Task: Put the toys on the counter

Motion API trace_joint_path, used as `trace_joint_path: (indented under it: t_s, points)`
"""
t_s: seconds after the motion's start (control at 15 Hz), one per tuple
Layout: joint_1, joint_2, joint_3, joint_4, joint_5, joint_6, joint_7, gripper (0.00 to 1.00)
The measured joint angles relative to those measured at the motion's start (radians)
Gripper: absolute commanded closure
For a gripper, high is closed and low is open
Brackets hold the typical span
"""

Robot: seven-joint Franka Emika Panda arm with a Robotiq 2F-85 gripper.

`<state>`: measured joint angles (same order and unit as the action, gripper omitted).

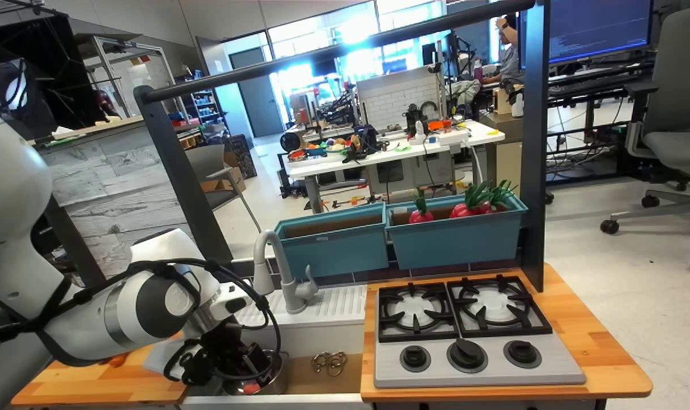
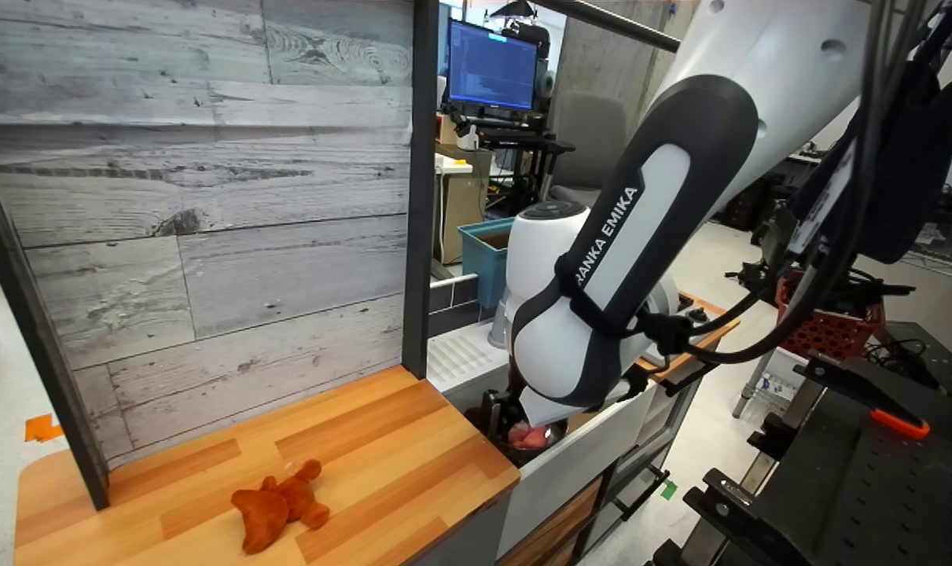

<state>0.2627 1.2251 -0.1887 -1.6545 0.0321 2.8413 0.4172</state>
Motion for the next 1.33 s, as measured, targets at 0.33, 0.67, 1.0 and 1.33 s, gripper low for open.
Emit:
trace_joint_path:
  t_s: [0.33, 0.67, 1.0, 1.33]
  points:
    - [0.061, 0.05, -0.061, 0.115, -0.003, -0.163, 0.094, 0.05]
    - [0.064, 0.114, -0.076, 0.268, -0.019, -0.308, 0.12, 0.29]
    - [0.054, 0.165, -0.076, 0.361, -0.044, -0.33, 0.121, 0.68]
    - [0.053, 0.184, -0.073, 0.401, -0.045, -0.329, 0.12, 0.99]
